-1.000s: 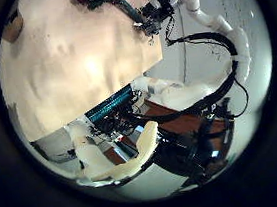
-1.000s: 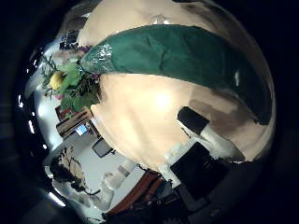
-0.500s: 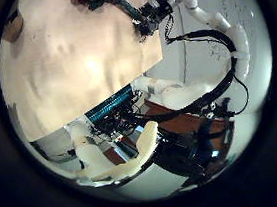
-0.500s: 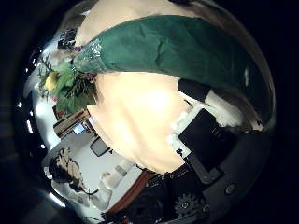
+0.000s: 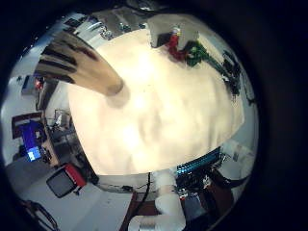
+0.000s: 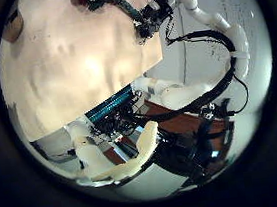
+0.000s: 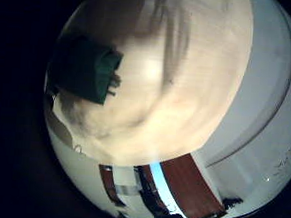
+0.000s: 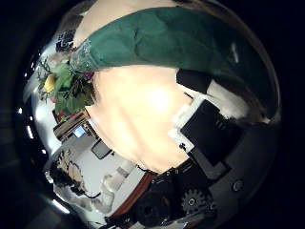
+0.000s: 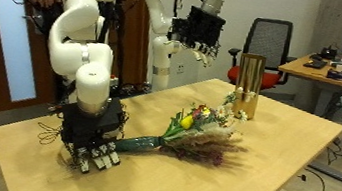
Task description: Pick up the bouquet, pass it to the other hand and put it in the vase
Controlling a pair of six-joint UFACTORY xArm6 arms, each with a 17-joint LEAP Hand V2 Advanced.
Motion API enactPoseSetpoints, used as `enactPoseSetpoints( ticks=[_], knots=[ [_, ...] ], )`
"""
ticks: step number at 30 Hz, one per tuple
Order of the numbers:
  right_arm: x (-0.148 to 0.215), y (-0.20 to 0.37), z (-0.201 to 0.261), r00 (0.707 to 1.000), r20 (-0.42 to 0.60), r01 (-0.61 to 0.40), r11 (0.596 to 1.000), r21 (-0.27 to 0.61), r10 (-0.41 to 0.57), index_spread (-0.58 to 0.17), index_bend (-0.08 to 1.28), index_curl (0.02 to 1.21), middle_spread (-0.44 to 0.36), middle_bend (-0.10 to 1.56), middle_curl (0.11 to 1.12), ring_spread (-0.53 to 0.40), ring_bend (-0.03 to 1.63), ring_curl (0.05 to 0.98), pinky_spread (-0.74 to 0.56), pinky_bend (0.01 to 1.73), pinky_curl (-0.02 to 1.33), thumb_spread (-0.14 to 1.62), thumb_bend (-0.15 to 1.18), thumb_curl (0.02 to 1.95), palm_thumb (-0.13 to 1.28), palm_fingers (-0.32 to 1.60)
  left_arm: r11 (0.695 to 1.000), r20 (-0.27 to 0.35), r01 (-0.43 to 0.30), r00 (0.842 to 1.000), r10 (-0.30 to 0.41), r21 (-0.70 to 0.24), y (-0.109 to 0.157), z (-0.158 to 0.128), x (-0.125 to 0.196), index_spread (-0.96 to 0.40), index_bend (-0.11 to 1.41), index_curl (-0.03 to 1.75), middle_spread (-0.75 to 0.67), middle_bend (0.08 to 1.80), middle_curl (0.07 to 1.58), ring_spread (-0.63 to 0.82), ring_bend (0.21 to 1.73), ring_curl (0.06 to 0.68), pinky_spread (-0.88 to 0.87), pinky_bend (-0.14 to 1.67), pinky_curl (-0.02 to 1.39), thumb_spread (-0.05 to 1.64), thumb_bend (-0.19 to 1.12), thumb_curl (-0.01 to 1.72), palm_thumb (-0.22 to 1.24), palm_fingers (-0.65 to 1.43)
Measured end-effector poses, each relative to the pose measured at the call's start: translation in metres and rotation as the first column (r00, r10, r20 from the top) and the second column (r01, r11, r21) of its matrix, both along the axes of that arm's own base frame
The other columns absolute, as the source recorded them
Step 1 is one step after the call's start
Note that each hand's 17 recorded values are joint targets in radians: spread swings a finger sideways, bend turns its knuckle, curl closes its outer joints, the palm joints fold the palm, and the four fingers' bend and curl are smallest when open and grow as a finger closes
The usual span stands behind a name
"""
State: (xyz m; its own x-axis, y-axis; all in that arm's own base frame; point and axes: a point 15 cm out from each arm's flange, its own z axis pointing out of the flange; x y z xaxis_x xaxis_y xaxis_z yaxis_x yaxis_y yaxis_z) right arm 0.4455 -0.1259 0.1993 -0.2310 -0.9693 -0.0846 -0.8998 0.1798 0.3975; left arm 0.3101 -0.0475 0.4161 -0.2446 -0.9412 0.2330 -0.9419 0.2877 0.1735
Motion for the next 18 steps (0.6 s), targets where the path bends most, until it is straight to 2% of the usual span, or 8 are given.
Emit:
enactPoseSetpoints(
  ticks=[2,3,4,8,9,14,16,18],
  knots=[
    [0.000,-0.001,0.001,1.000,0.002,0.000,1.000,0.000,0.000,-0.332,0.24,0.47,-0.305,0.47,0.47,-0.336,0.82,0.298,-0.35,0.50,0.23,0.89,-0.03,0.43,0.86,1.12,1.000,0.000,0.000,1.000,0.000,0.000,0.000,0.000,0.000,0.22,0.17,0.31,0.51,0.19,0.29,0.63,0.48,0.217,0.59,0.24,0.32,0.79,-0.04,0.33,0.26,0.03],
    [0.000,-0.001,0.001,1.000,0.005,0.000,1.000,-0.001,0.000,-0.355,0.25,0.49,-0.325,0.52,0.50,-0.343,0.85,0.318,-0.45,0.61,0.25,0.88,-0.03,0.43,0.85,1.25,1.000,0.000,0.000,1.000,0.000,0.000,0.000,0.000,0.000,0.22,0.17,0.31,0.51,0.19,0.29,0.63,0.48,0.216,0.59,0.24,0.32,0.79,-0.04,0.33,0.26,0.03],
    [0.000,-0.001,0.003,1.000,0.008,0.000,1.000,-0.002,0.000,-0.370,0.31,0.53,-0.336,0.59,0.52,-0.346,0.88,0.339,-0.52,0.69,0.28,0.88,-0.03,0.43,0.86,1.29,1.000,0.000,-0.001,1.000,0.001,0.000,0.000,0.000,0.000,0.22,0.17,0.31,0.51,0.19,0.29,0.63,0.48,0.217,0.59,0.24,0.32,0.79,-0.04,0.33,0.26,0.03],
    [0.002,-0.001,0.017,0.999,0.038,-0.007,1.000,-0.006,0.007,-0.394,0.41,0.60,-0.324,0.76,0.59,-0.337,0.97,0.391,-0.60,0.82,0.33,0.88,-0.03,0.43,0.86,1.34,1.000,0.000,0.000,1.000,0.000,0.000,0.000,0.000,0.000,0.22,0.17,0.31,0.51,0.19,0.29,0.62,0.48,0.217,0.59,0.24,0.32,0.79,-0.04,0.33,0.26,0.03],
    [0.002,-0.001,0.022,0.999,0.049,-0.006,1.000,-0.008,0.006,-0.396,0.55,0.67,-0.294,0.86,0.64,-0.313,1.05,0.432,-0.57,0.92,0.38,0.88,-0.02,0.43,0.87,1.42,1.000,0.000,0.000,1.000,0.000,0.000,0.000,0.000,0.000,0.22,0.17,0.31,0.51,0.19,0.29,0.63,0.48,0.217,0.59,0.24,0.32,0.79,-0.04,0.33,0.26,0.03],
    [0.002,-0.010,0.047,0.994,0.105,0.013,1.000,-0.011,-0.012,-0.383,0.73,0.79,-0.254,1.04,0.72,-0.268,1.23,0.512,-0.47,1.12,0.48,0.87,-0.02,0.43,0.89,1.32,1.000,0.000,-0.003,1.000,0.003,0.001,0.000,0.000,0.000,0.22,0.17,0.31,0.51,0.19,0.29,0.62,0.48,0.217,0.59,0.24,0.32,0.79,-0.04,0.33,0.26,0.03],
    [0.001,-0.012,0.061,0.990,0.138,0.021,1.000,-0.008,-0.020,-0.372,0.85,0.87,-0.244,1.12,0.79,-0.245,1.32,0.562,-0.38,1.28,0.56,0.86,-0.01,0.46,0.95,1.22,1.000,0.001,-0.003,1.000,0.003,-0.001,0.000,0.000,0.001,0.22,0.17,0.31,0.51,0.19,0.29,0.63,0.48,0.218,0.58,0.24,0.32,0.79,-0.04,0.33,0.26,0.03],
    [0.001,-0.011,0.075,0.985,0.172,0.031,0.999,0.009,-0.032,-0.362,0.90,0.91,-0.235,1.16,0.82,-0.236,1.36,0.586,-0.34,1.33,0.59,0.85,0.00,0.48,1.00,1.17,1.000,0.001,-0.005,1.000,0.005,0.000,0.000,0.000,0.001,0.22,0.17,0.31,0.50,0.19,0.29,0.62,0.48,0.218,0.58,0.24,0.32,0.79,-0.04,0.33,0.26,0.03]
  ],
)
